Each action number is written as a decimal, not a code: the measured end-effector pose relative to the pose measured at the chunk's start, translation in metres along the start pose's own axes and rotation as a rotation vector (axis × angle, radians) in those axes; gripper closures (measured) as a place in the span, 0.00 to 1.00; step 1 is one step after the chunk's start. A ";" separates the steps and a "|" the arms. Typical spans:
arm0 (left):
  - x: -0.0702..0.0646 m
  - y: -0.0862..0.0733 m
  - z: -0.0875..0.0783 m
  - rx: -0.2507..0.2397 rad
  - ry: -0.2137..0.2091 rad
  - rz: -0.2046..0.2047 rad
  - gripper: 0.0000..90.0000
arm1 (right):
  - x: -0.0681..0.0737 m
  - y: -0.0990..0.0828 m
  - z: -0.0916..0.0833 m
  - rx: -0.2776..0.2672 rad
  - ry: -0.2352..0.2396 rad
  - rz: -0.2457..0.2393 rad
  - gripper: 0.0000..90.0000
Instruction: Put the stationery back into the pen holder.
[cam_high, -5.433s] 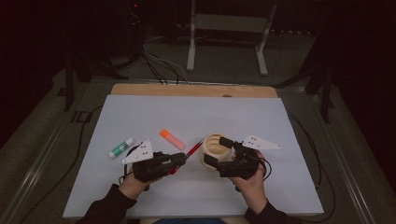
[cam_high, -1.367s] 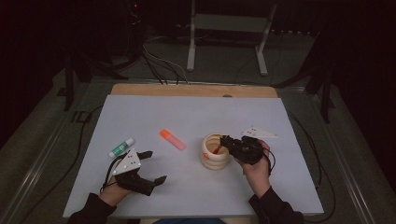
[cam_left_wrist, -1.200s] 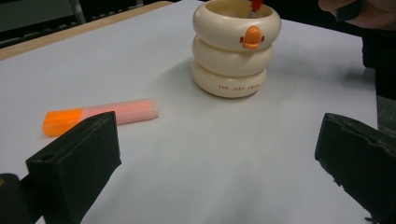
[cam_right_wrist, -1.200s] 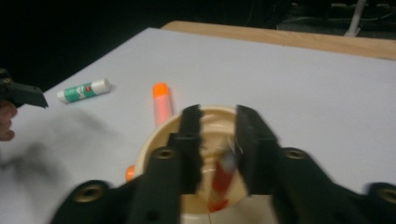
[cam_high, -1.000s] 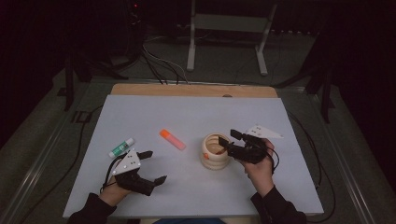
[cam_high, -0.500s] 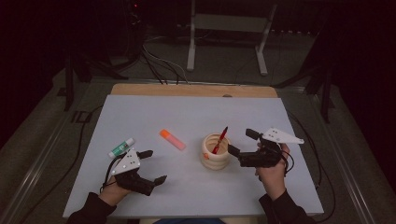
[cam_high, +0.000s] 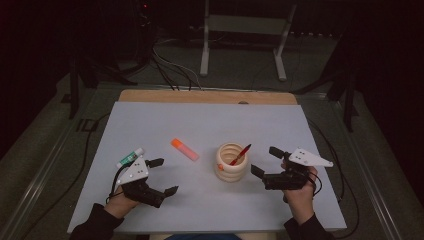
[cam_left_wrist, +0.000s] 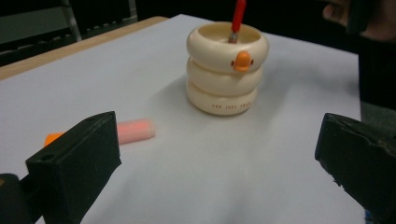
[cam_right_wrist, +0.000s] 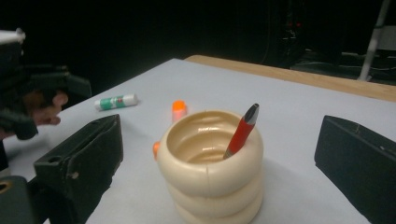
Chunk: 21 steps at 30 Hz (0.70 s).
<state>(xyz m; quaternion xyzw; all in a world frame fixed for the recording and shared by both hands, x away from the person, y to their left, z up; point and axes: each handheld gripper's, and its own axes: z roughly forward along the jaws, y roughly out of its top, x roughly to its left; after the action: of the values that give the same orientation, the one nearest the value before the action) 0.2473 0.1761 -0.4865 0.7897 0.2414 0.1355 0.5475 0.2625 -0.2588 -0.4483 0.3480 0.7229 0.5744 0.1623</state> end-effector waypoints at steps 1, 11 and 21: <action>0.001 0.001 -0.001 -0.003 0.003 -0.002 0.01 | 0.000 -0.002 0.000 0.003 0.006 0.000 0.01; 0.019 0.009 -0.024 -0.035 0.076 -0.014 0.01 | -0.001 -0.007 -0.007 -0.019 0.021 -0.002 0.01; 0.058 -0.008 -0.059 -0.028 0.190 -0.062 0.01 | -0.001 -0.006 -0.010 -0.037 0.033 -0.001 0.01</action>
<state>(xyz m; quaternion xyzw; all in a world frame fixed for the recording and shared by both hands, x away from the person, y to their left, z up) 0.2668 0.2564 -0.4751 0.7577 0.3149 0.1962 0.5368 0.2552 -0.2668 -0.4509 0.3352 0.7149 0.5932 0.1572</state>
